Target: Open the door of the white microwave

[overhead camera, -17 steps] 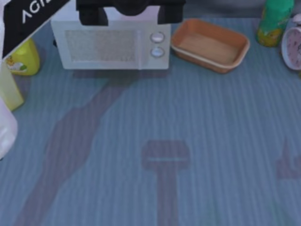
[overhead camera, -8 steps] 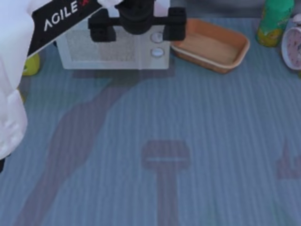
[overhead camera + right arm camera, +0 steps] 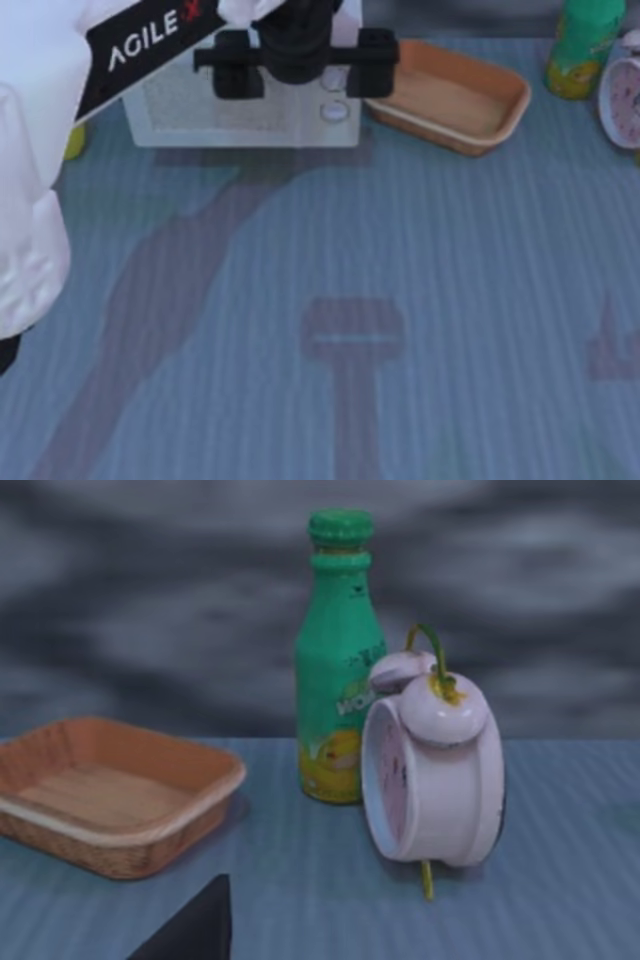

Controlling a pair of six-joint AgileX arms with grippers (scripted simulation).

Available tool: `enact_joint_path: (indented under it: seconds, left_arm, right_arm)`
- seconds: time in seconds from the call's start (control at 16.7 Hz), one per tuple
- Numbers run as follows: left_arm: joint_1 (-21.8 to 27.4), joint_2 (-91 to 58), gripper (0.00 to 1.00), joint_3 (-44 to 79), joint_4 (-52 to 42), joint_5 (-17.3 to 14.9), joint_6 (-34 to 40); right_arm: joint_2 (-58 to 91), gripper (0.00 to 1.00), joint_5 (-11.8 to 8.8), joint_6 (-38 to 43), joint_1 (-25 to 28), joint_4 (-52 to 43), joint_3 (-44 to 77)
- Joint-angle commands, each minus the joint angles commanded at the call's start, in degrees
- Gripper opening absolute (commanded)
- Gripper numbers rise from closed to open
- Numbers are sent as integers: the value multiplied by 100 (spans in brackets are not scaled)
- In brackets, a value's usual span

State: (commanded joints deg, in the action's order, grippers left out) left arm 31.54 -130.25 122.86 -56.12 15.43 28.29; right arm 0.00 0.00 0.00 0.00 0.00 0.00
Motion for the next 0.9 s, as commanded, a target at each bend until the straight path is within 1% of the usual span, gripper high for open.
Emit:
enact_joint_path:
  seconds: [0.42, 0.48, 0.9]
  left_arm:
    - [0, 0, 2, 0, 0, 0, 0]
    - [0, 0, 0, 0, 0, 0, 0]
    - [0, 0, 0, 0, 0, 0, 0]
  right_arm:
    - [0, 100, 0, 0, 0, 0, 0]
    - [0, 100, 0, 0, 0, 0, 0]
    - [0, 100, 0, 0, 0, 0, 0]
